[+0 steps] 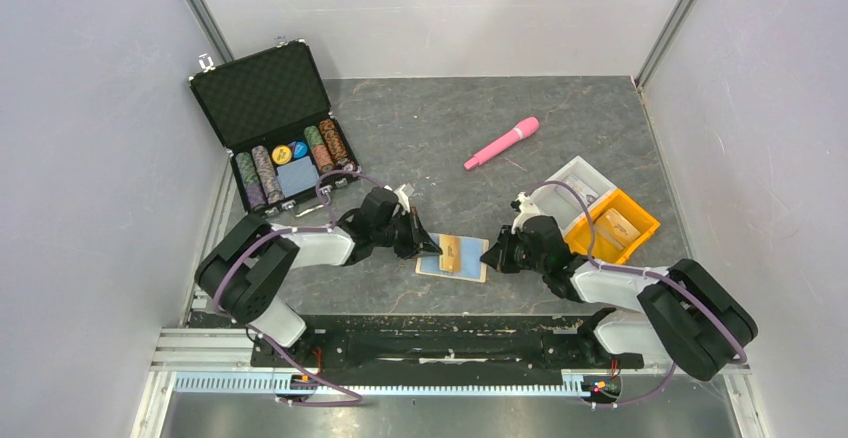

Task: Take the credit cards out of the card holder
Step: Remove the credit card from the card holder.

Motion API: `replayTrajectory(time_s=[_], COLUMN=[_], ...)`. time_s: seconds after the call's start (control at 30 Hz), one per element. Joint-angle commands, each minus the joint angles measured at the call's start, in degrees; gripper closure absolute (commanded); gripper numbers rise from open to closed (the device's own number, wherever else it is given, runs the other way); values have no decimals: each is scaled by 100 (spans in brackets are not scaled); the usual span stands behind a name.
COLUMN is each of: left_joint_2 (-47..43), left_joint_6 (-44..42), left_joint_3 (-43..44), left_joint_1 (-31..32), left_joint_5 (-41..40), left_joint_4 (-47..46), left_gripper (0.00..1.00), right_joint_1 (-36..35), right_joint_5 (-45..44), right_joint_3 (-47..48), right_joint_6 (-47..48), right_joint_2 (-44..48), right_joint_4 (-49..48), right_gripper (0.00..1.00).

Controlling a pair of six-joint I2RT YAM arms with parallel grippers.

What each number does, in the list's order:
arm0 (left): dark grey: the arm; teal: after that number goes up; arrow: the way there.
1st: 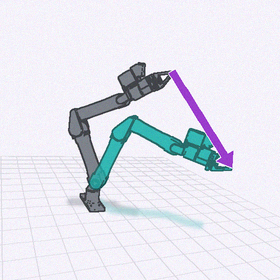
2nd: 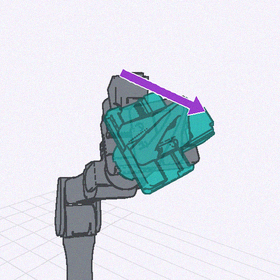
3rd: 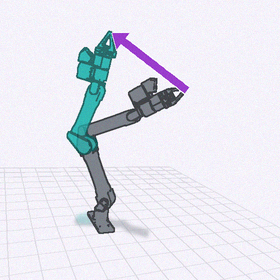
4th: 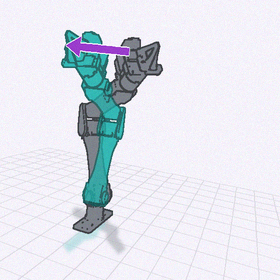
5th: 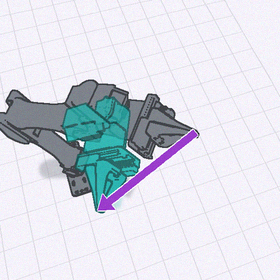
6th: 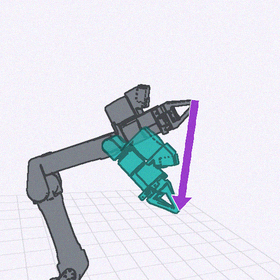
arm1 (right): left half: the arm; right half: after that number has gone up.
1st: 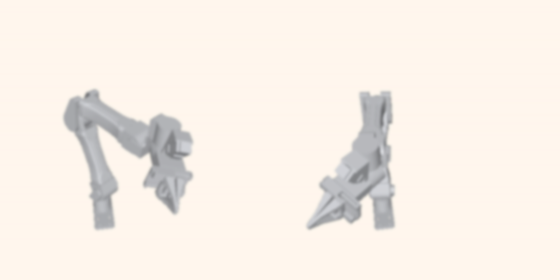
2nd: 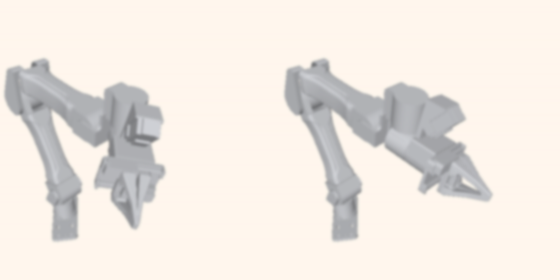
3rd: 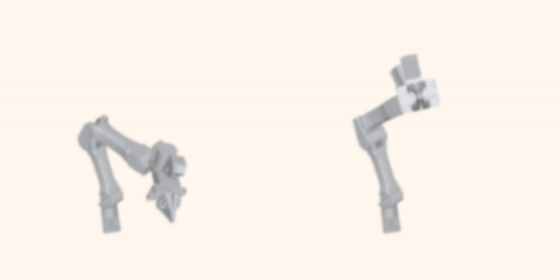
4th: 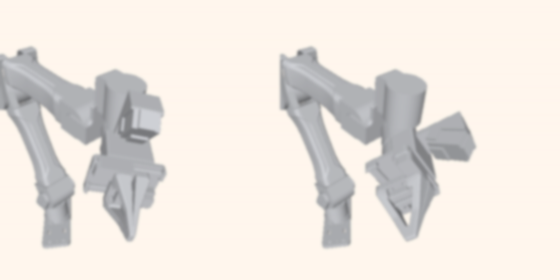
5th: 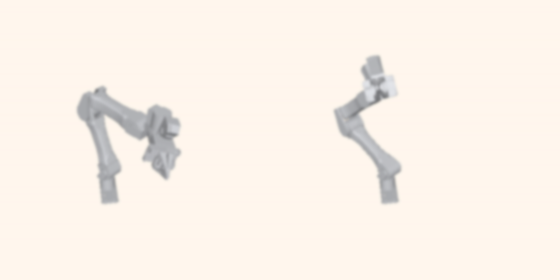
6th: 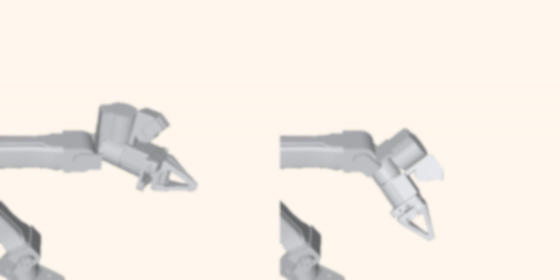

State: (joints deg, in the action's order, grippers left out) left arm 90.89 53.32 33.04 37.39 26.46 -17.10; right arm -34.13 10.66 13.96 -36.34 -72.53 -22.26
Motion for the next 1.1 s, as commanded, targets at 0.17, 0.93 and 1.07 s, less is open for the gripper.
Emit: replayTrajectory(time_s=[0.17, 0.93, 1.07], left_joint_2=[-787, -2015, -2021], left_joint_6=[-243, -1545, -1659], left_joint_3=[-78, 768, 892], left_joint_1=[-179, -76, 33], left_joint_5=[-611, 1683, 1924], left_joint_4=[642, 2879, 2879], left_gripper=[98, 98, 98], right_joint_1=[56, 392, 390], right_joint_5=[143, 3740, 3988], right_joint_3=[503, 1820, 1759], right_joint_6=[845, 3255, 3107], right_joint_2=[383, 633, 518], right_joint_4=[651, 1491, 1240], right_gripper=[92, 52, 52])
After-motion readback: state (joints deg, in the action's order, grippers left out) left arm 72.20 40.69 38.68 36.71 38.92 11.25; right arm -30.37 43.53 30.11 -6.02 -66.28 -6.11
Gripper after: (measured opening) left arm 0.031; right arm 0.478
